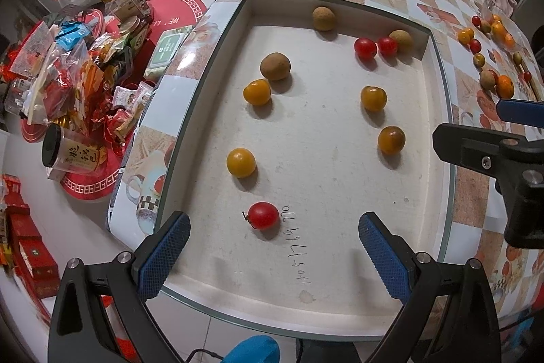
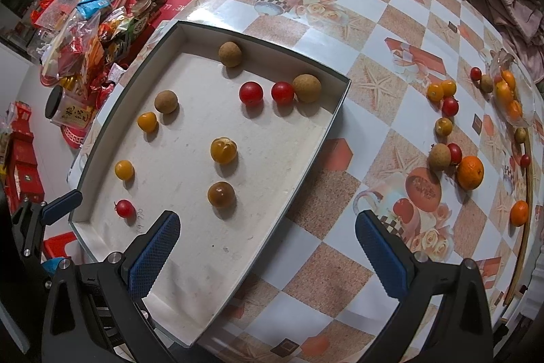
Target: Organize fruits
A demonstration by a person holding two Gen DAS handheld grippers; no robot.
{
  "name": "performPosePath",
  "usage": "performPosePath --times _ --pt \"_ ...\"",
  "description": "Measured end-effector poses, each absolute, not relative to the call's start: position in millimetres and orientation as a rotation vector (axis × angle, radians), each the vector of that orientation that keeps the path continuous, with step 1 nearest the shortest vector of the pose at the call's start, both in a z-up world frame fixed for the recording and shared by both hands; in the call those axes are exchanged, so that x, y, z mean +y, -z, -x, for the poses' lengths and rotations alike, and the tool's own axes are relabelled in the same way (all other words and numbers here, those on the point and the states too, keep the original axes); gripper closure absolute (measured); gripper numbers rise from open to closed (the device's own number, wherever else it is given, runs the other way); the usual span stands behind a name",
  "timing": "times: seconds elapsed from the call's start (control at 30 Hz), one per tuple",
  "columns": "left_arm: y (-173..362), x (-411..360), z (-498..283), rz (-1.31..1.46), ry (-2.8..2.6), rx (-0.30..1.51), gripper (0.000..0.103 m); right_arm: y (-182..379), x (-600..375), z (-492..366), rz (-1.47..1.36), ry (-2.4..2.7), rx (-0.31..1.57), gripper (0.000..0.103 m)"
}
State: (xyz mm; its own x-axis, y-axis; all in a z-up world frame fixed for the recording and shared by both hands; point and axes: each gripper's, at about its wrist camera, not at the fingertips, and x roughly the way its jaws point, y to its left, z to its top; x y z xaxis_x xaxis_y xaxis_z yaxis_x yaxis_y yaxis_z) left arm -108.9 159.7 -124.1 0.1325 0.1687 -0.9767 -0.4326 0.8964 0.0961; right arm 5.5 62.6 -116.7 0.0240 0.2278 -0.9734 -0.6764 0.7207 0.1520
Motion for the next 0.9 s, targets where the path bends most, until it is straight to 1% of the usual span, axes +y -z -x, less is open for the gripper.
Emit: performPosePath --times 0.67,0.9 --pt "125.4 157.0 106.1 0.215 -0.43 1.386 0.003 116.3 63.3 -4.3 0.405 -0.728 1.38 0.0" --pt "122.0 155.9 105.0 0.218 -0.422 1.363 0.003 116.4 61.5 -2.5 0.404 -0.722 1.381 0.0"
